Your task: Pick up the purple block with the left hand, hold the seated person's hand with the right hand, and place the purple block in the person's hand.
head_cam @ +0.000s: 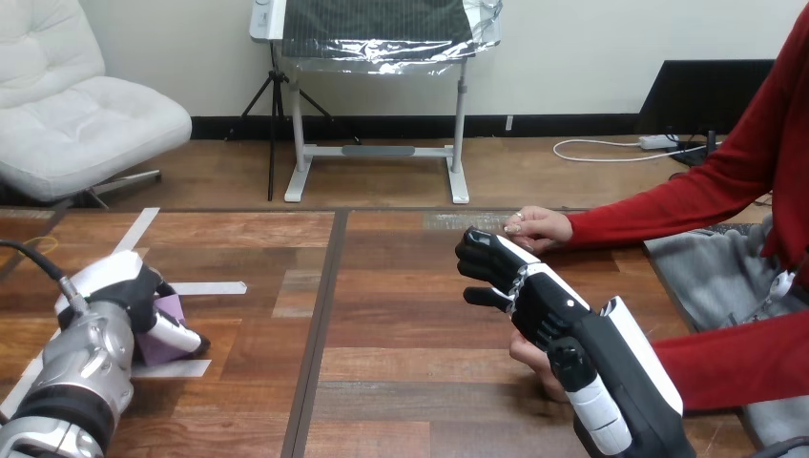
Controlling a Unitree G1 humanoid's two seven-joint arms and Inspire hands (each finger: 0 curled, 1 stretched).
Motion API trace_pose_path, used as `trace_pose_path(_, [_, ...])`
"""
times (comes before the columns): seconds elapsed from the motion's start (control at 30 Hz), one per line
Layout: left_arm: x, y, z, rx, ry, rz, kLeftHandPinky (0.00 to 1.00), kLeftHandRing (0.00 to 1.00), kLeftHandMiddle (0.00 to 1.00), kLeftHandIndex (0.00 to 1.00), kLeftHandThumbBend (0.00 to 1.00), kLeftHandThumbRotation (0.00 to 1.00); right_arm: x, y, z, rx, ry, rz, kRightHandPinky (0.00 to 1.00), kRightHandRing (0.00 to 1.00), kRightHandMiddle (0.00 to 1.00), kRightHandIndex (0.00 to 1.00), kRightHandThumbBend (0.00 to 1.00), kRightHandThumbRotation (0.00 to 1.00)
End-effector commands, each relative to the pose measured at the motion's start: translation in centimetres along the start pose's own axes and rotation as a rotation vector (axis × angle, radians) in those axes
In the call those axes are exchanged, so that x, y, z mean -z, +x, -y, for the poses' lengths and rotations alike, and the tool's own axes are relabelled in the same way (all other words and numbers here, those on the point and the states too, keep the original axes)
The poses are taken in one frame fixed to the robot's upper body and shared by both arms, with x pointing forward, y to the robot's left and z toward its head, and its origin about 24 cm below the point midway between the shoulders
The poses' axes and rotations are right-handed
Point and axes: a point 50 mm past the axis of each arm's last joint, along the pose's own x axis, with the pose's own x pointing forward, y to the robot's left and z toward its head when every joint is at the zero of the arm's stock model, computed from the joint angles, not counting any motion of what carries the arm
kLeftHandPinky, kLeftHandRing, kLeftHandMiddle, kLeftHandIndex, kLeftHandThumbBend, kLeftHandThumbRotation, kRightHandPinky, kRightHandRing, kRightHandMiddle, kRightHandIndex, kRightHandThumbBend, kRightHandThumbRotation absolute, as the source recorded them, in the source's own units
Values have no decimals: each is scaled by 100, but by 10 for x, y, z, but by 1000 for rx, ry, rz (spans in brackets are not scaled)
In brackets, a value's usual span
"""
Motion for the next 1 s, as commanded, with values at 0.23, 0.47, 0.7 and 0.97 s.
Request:
trace_pose_path(0.23, [-27, -1, -35, -184, -56, 84, 30, 40, 46, 49, 70, 0, -16, 14, 9, 0, -33, 98, 84, 89, 89, 89, 79, 100])
trace_pose_path(0.47, [-28, -2, -36, -216, -51, 89, 36, 45, 50, 46, 72, 0, -16, 14, 9, 0, -32, 95, 83, 89, 89, 89, 79, 100])
trace_pose_path(0.7, [-29, -3, -40, -245, -75, 95, 37, 46, 51, 46, 75, 0, -16, 15, 10, -3, -36, 94, 83, 89, 89, 89, 79, 100])
trace_pose_path(0.97, [-28, -4, -41, -255, -86, 104, 37, 47, 51, 46, 77, 0, -14, 15, 12, 2, -45, 91, 83, 89, 89, 90, 79, 100])
